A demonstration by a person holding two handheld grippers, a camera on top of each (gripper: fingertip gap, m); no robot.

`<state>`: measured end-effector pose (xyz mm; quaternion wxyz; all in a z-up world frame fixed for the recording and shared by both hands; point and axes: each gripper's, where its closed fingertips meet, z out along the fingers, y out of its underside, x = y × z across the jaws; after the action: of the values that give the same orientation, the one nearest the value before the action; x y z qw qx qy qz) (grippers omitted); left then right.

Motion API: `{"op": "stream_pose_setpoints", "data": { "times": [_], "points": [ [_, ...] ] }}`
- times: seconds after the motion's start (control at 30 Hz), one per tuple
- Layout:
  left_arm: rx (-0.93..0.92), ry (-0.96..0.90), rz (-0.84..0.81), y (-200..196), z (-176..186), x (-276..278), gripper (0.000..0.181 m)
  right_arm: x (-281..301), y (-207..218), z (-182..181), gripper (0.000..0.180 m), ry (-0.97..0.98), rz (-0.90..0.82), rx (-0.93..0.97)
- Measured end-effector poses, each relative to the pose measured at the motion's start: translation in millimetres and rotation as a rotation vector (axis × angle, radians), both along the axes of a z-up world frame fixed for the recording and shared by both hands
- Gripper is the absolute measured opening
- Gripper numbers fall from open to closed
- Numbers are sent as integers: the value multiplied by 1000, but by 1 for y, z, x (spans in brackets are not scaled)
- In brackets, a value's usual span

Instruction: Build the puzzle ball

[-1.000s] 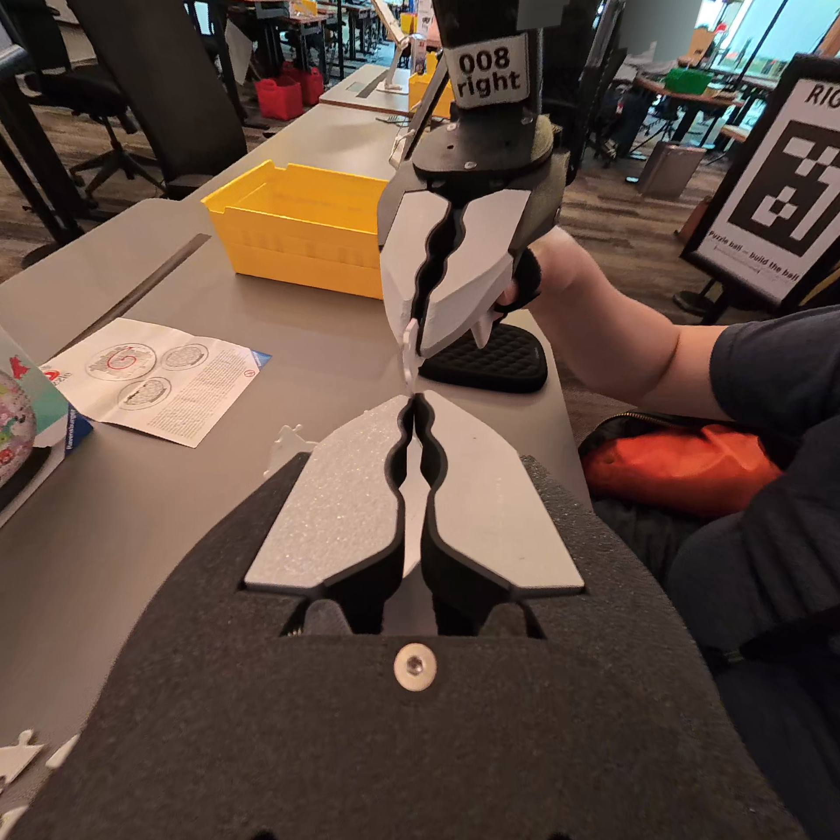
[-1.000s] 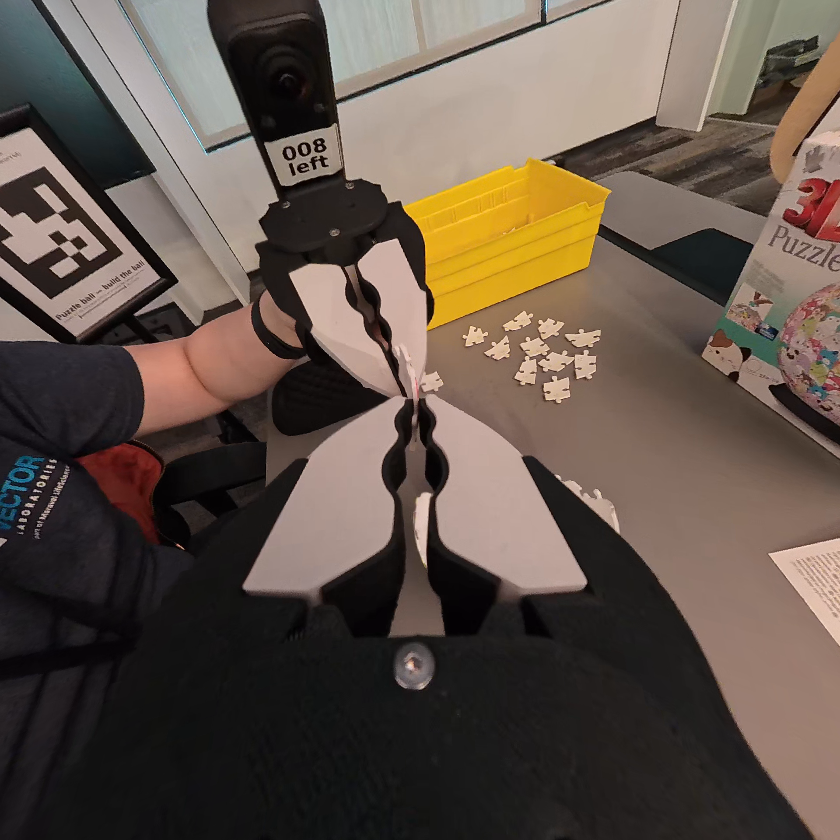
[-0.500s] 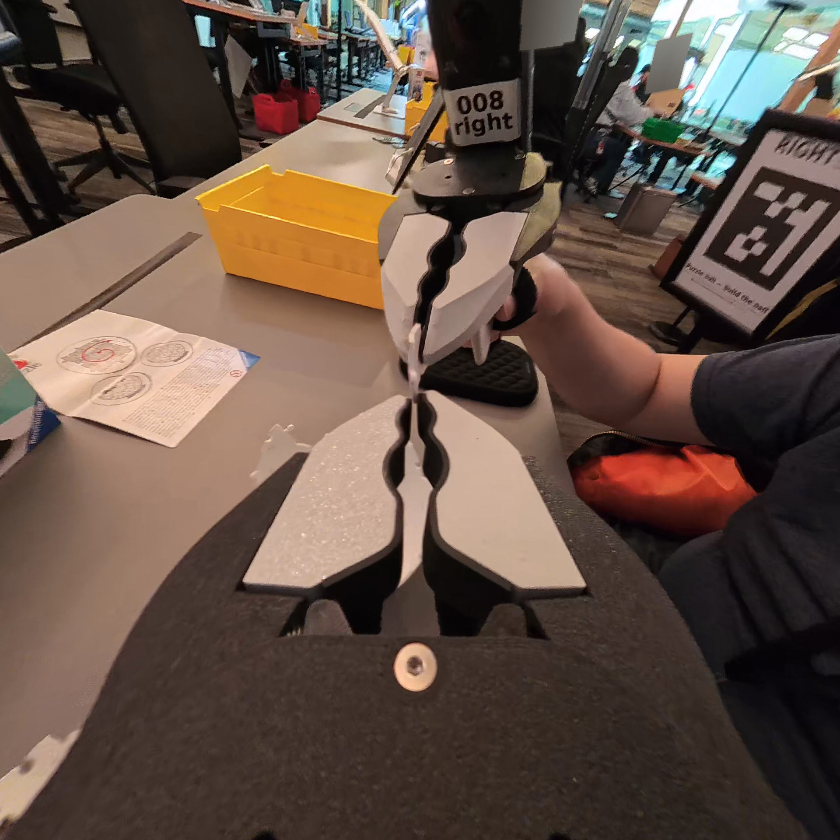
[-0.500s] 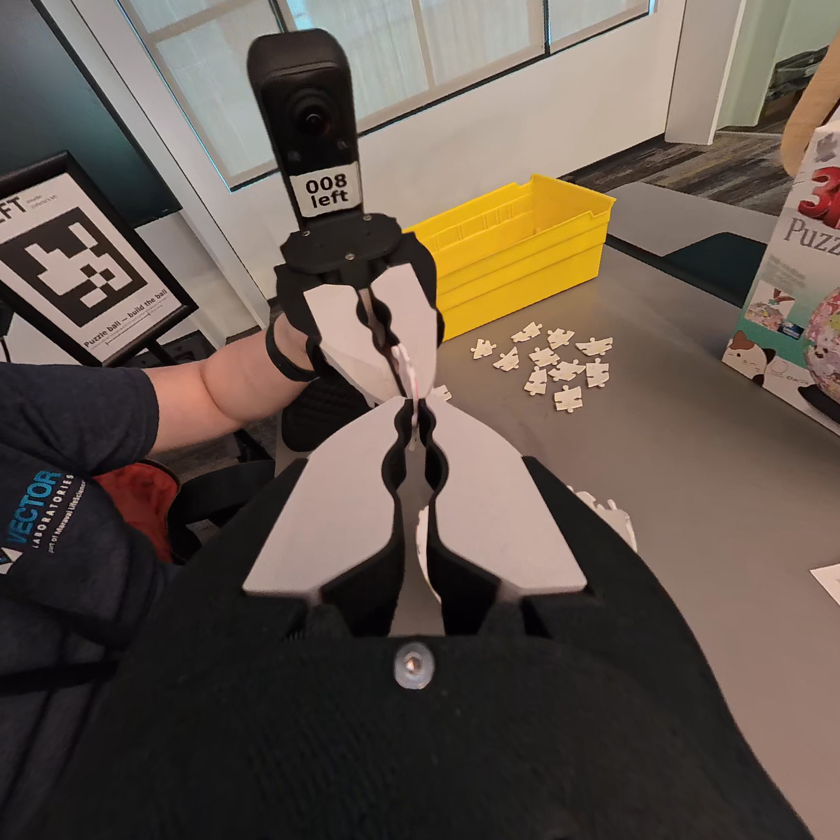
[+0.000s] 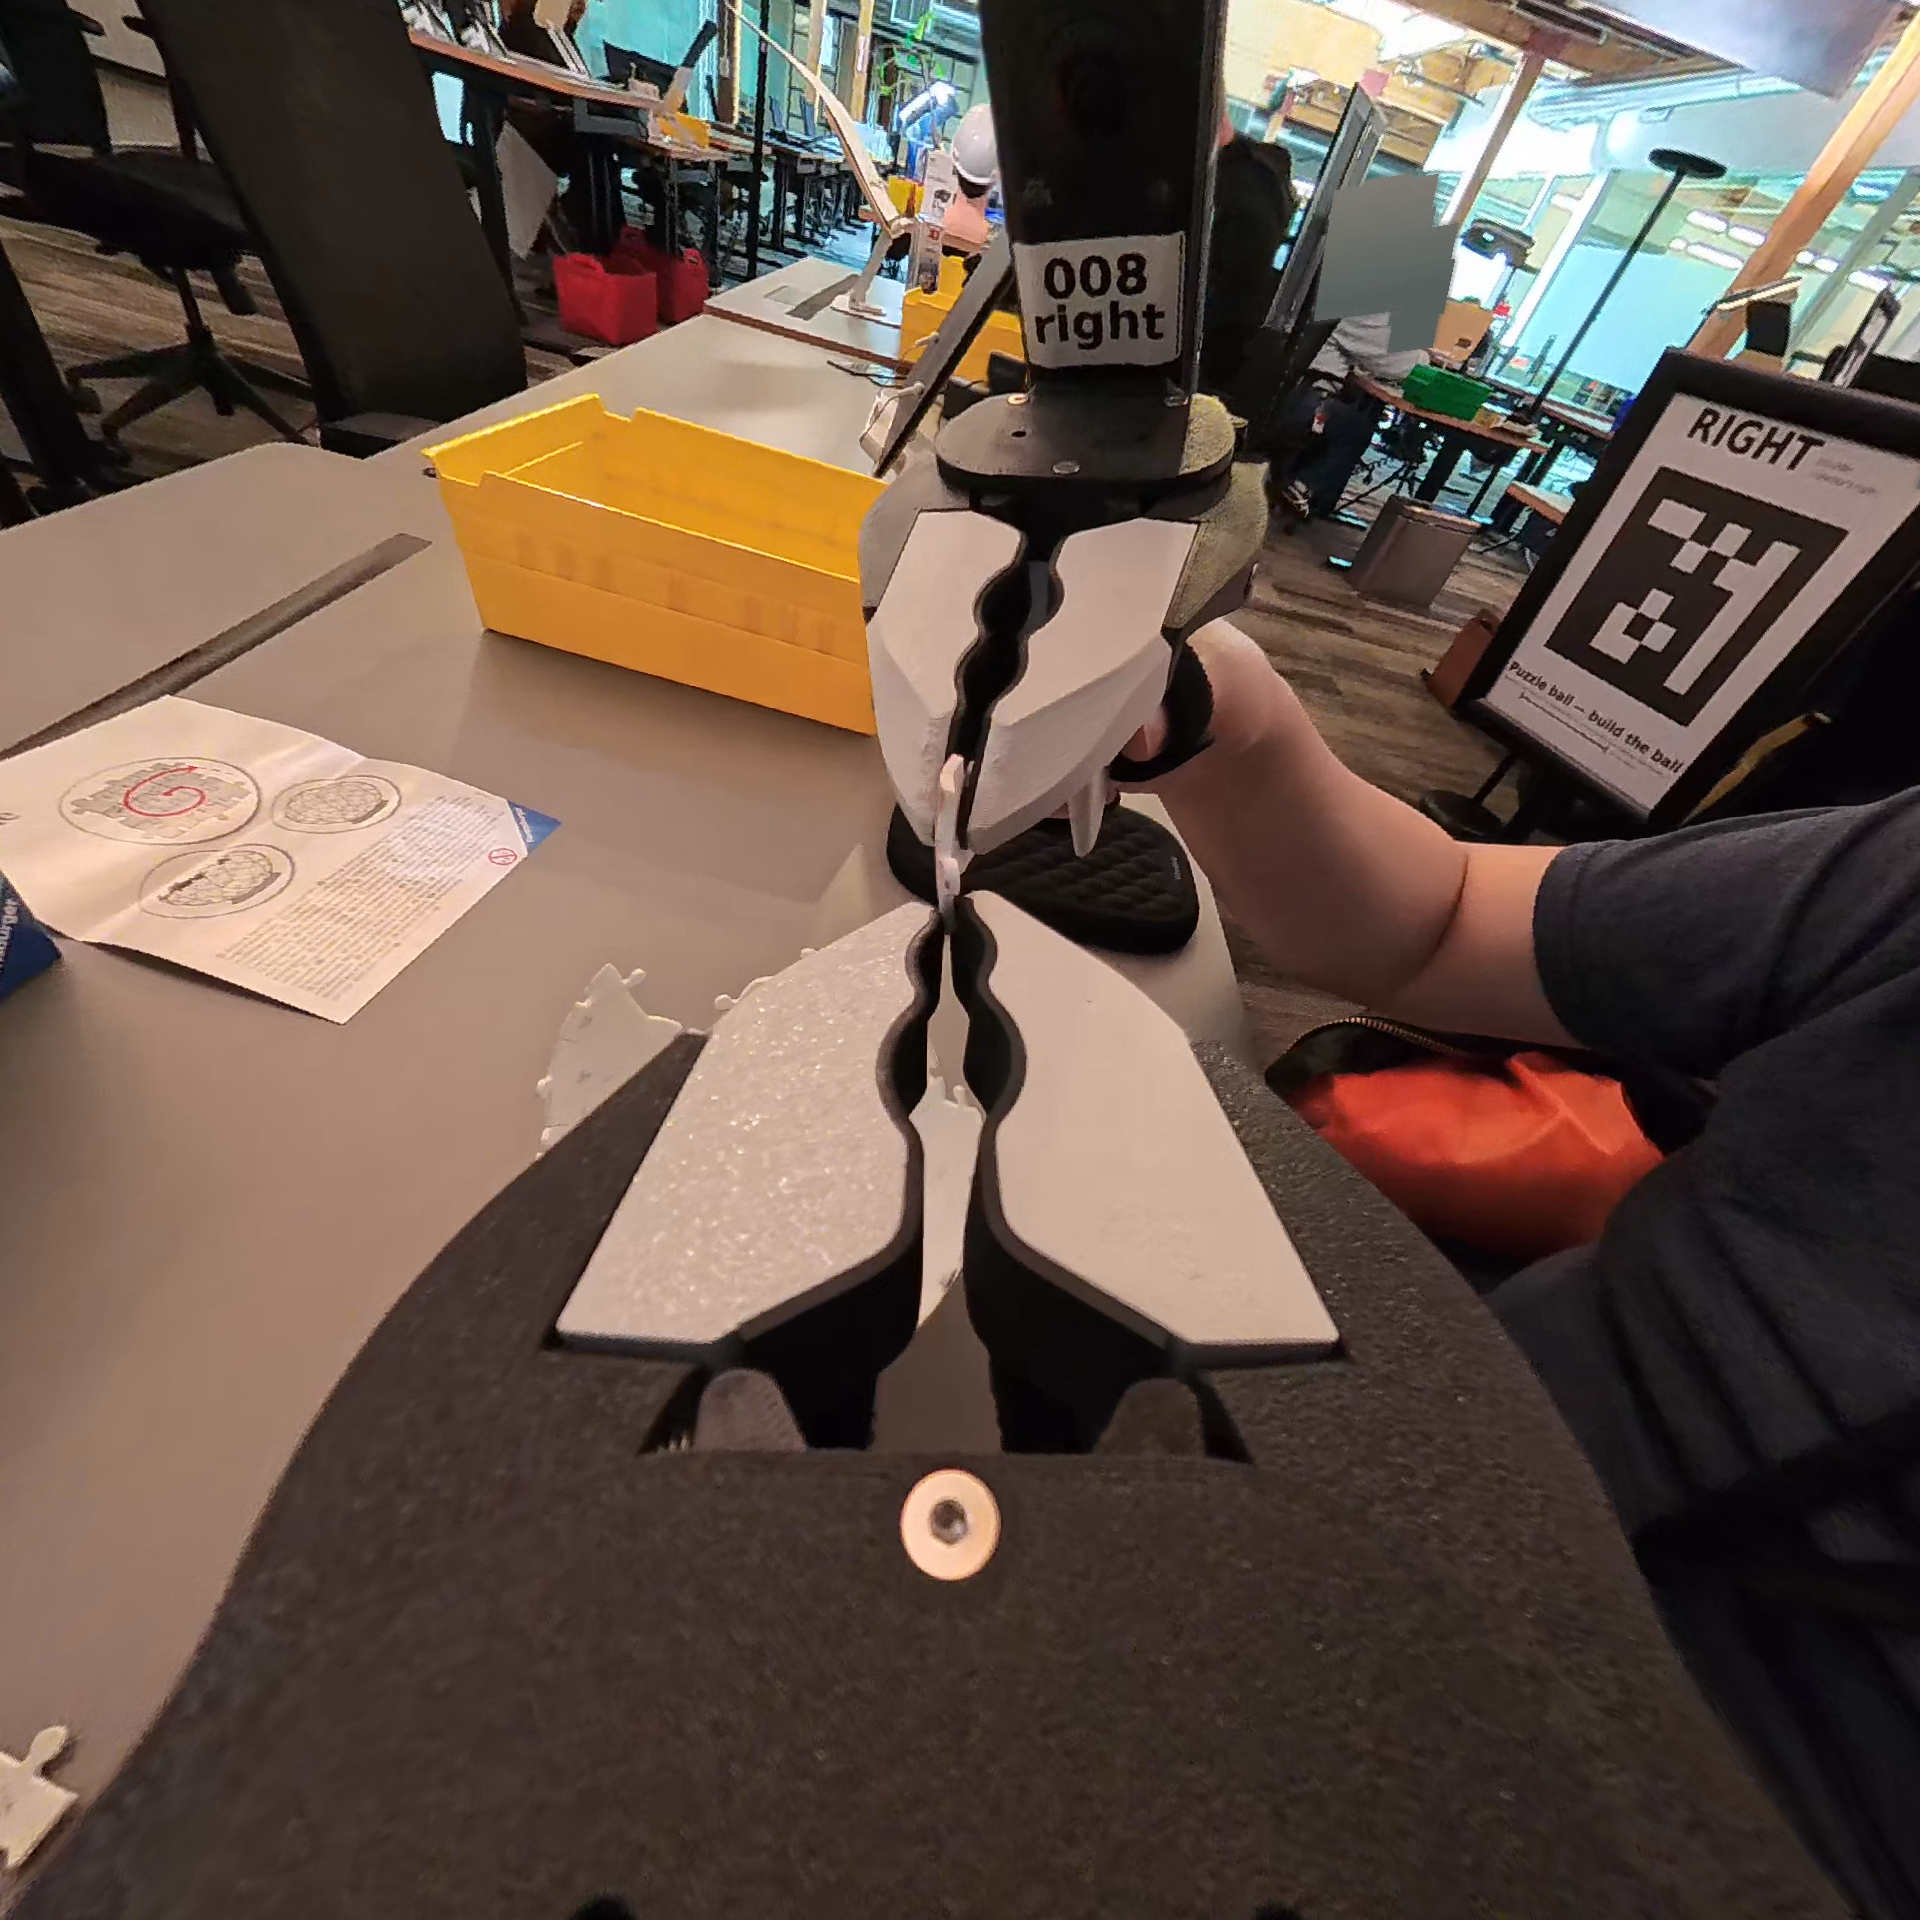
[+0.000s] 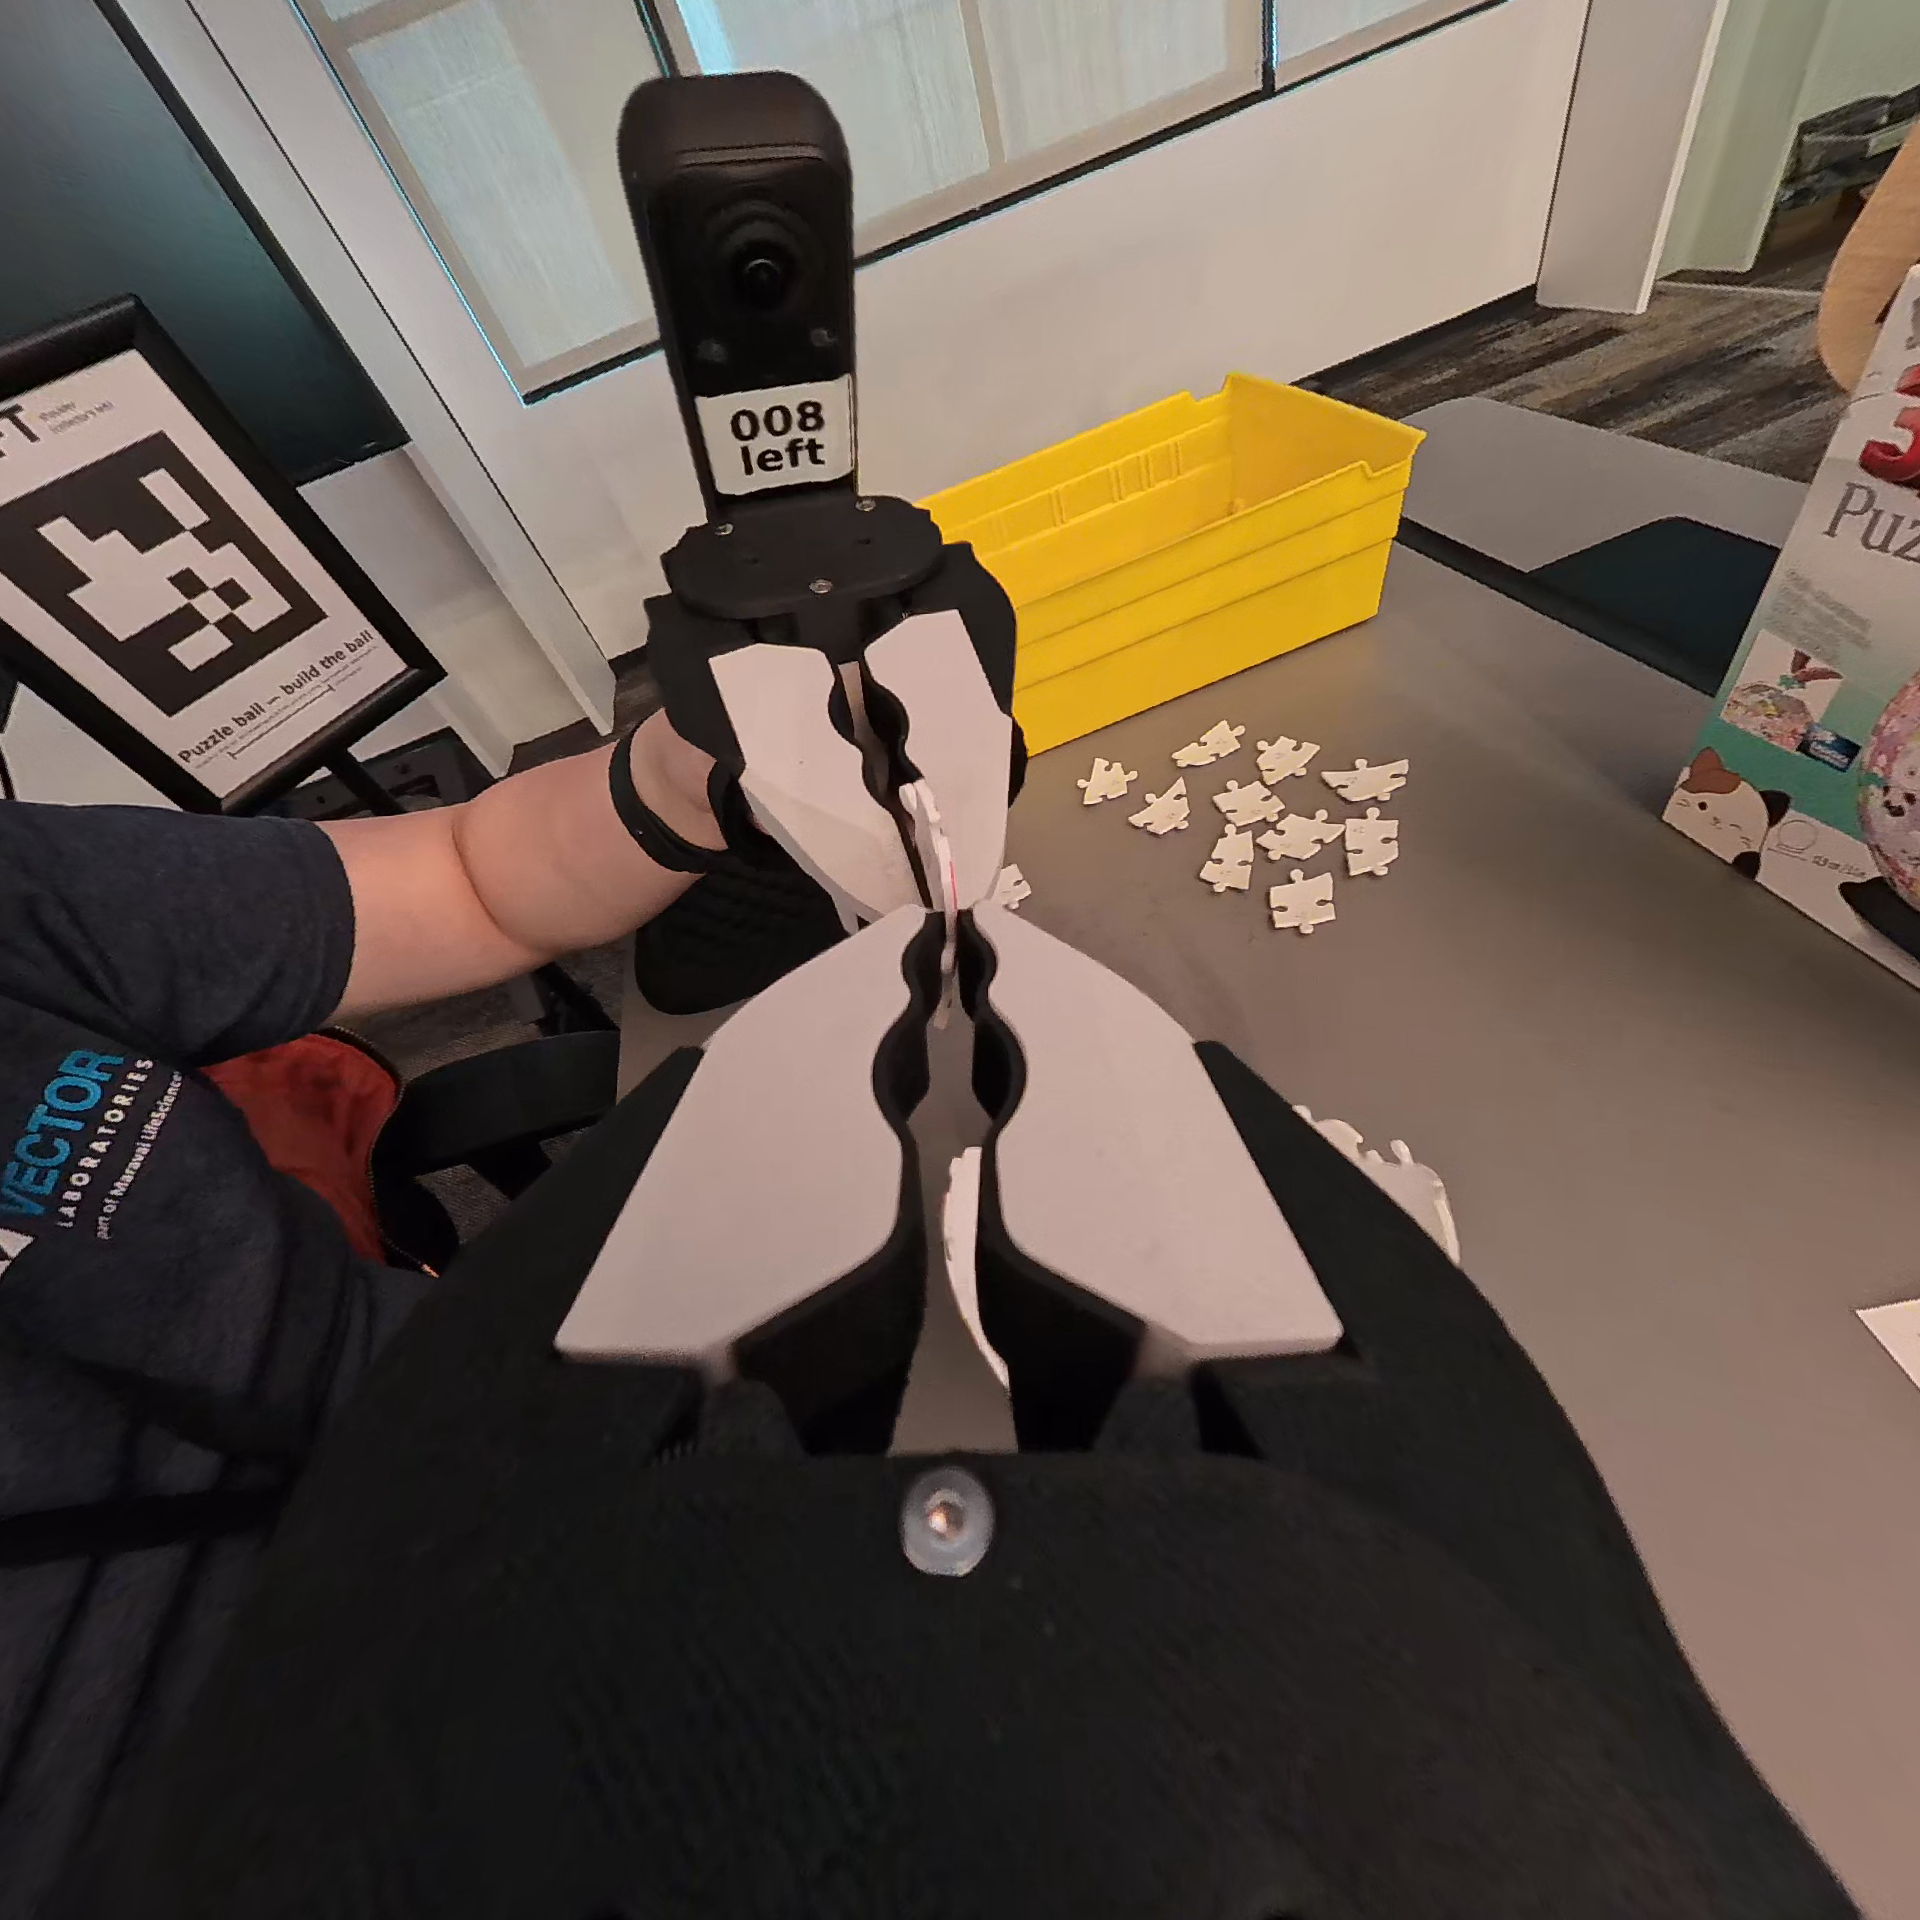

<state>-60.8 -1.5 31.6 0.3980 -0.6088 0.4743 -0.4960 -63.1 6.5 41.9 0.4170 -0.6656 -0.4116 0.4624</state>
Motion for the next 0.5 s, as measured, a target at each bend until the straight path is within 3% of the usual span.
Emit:
{"op": "stream_pose_setpoints", "data": {
  "times": [0.2, 0.3, 0.5],
  "points": [
    [-6, 26, -11, -3, -2, -4, 1, -3, -6, -3, 5, -18, 48, 0],
    [-17, 33, -13, -3, -3, -5, 1, -2, -6, -1, 20, -42, 30, 45],
    [-27, 57, -22, -6, -11, -5, 1, -1, -5, 1, 20, -162, 42, 109]
  ]
}}
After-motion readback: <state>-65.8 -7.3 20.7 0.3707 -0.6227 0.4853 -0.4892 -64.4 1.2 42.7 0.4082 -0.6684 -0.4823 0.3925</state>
